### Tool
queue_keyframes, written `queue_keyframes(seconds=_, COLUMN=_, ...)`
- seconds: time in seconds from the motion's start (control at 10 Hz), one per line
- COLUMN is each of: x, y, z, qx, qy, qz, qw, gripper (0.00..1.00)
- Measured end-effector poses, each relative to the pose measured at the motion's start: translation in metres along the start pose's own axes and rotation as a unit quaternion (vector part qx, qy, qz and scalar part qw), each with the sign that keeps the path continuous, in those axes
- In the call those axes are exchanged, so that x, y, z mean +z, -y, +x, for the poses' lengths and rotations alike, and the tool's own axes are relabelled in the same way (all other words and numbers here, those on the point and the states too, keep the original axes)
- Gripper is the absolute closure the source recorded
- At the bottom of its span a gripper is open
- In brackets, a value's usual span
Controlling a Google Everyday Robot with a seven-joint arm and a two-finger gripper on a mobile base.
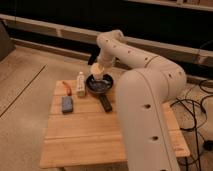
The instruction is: Place the ceramic cup in the ceramic bowl
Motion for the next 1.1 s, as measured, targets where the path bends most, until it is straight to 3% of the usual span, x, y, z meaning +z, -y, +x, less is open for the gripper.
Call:
queue_keyframes(seconds=0.2, x=0.022, y=-0.002, z=-0.002, qx=0.004, qy=-0.016, qz=0.011, qw=0.9998, gripper=1.0)
queue_keyframes(seconds=0.7, x=0.049, y=-0.005, z=-0.019, qx=-0.007, qy=-0.012, qz=0.02, qw=0.9997, gripper=0.97)
queue_keyframes(seconds=1.1, x=0.049, y=-0.005, z=-0.019, qx=-0.007, qy=-0.012, qz=0.02, qw=0.9997, gripper=0.55)
